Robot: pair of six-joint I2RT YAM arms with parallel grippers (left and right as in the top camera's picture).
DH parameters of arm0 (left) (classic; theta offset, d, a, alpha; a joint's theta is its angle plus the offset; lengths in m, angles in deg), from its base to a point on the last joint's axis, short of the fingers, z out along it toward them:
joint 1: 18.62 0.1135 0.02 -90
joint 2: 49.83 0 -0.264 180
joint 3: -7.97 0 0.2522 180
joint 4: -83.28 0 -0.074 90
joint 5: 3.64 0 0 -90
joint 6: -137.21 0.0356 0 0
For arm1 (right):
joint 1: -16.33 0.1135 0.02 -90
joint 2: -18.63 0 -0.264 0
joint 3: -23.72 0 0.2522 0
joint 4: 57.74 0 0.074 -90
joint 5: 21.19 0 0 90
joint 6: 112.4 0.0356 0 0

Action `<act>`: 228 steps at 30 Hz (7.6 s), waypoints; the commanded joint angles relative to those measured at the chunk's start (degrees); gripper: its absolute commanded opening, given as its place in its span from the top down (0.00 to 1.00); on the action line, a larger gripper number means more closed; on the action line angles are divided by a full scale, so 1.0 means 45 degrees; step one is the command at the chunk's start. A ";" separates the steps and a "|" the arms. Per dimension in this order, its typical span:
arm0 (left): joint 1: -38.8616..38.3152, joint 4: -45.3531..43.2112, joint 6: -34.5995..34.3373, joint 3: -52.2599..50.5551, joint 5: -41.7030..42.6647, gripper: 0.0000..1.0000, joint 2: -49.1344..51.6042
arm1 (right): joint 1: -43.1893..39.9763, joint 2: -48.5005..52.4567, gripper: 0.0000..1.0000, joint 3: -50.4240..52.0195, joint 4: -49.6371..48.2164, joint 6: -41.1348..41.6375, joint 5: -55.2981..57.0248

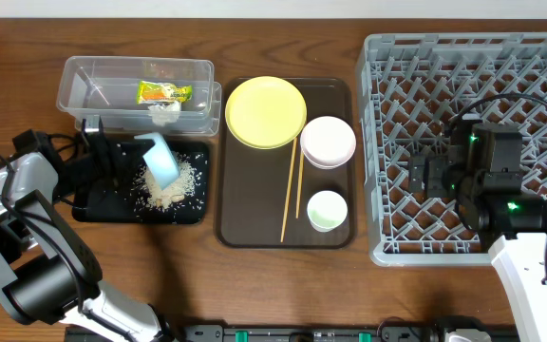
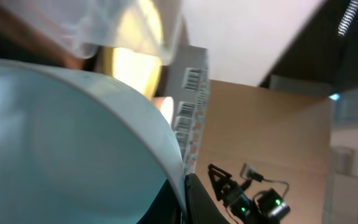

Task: Sort waste into correct bins and load items into the dishwasher rack
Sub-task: 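Tip the blue bowl over the black tray to pour out rice, then return the empty blue bowl to the brown tray and release, then grasp the white cup on the brown tray with the left gripper, then lift the white cup and pass it to the right gripper, then carry the white cup with the right gripper over the dish rack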

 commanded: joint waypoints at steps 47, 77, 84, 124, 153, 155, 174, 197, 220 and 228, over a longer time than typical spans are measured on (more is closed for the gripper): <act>-0.9802 -0.1700 -0.1511 0.0461 -1.2371 0.94 -0.4318 | -0.0155 -0.0151 0.01 -0.0277 0.0005 0.0121 -0.0097; -1.3114 -0.1904 -0.0869 0.0563 -1.5421 0.52 -0.1341 | -0.0155 -0.0151 0.01 -0.0277 0.0010 0.0126 -0.0097; -1.3119 -0.1525 -0.0787 0.1239 -1.4853 0.45 -0.3181 | -0.0155 -0.0151 0.01 -0.0277 0.0010 0.0126 -0.0097; -1.5771 -0.1088 -0.0801 0.0782 -1.3221 0.69 -0.1044 | -0.0155 -0.0151 0.01 -0.0277 0.0049 0.0126 -0.0102; -1.0360 -0.5051 -0.5071 0.2380 -0.7276 0.94 -0.3429 | -0.0146 0.0146 0.01 -0.0277 -0.3827 0.1132 -0.2608; -1.0025 -0.6436 -0.6251 0.2380 -0.6334 0.94 -0.3128 | -0.0131 0.0427 0.01 -0.0277 -0.4274 0.1112 -0.4187; -1.1108 -1.1064 -1.1623 0.2380 -0.1433 0.94 -0.1025 | 0.0568 0.3638 0.01 -0.0277 -0.9690 -0.0209 -1.3308; -1.1555 -1.1069 -1.1618 0.2380 -0.0393 0.94 -0.1025 | 0.0602 0.3638 0.20 -0.0277 -1.2813 -0.0690 -1.5742; -1.1555 -1.1157 -1.0977 0.2380 -0.0175 0.71 -0.1025 | 0.0219 0.3638 0.45 -0.0277 -1.2808 -0.0767 -1.5946; -1.1239 -0.9593 -0.7499 0.2375 -0.2001 0.64 -0.1020 | -0.0160 0.3638 0.47 -0.0277 -1.1540 -0.0199 -1.5178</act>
